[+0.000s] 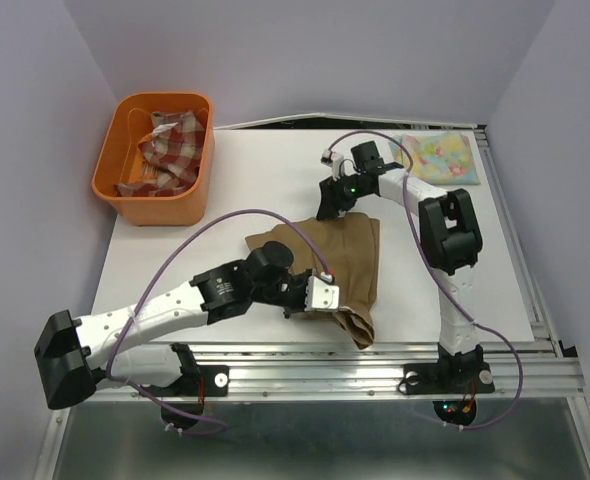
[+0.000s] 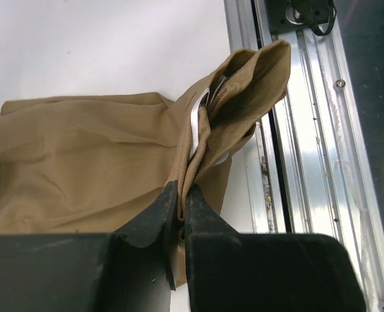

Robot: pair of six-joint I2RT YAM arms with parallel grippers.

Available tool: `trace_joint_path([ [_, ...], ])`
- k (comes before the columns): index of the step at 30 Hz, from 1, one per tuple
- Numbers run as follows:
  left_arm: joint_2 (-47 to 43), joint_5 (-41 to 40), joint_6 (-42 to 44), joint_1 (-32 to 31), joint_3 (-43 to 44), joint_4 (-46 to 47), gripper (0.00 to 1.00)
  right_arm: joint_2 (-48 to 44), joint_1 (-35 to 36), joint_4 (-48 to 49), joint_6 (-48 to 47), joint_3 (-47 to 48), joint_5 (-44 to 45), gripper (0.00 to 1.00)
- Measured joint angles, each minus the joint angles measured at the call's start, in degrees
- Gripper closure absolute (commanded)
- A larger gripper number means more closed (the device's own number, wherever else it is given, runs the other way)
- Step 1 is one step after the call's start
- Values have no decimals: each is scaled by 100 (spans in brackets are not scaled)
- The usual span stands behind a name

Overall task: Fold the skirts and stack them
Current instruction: Fold the skirt

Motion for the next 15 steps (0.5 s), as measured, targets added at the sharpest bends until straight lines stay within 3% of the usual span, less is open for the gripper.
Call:
trace_joint_path([
  [4, 138, 195, -437, 450, 308, -61, 100, -50, 42, 177, -42, -555, -299, 42],
  [10, 868, 476, -1139, 1683, 1187, 164, 100, -586, 232, 442, -170, -1565, -702, 45],
  [15, 1390, 546, -1460, 2299, 1419, 442, 100, -671, 291, 479, -195, -1823, -1010, 46],
])
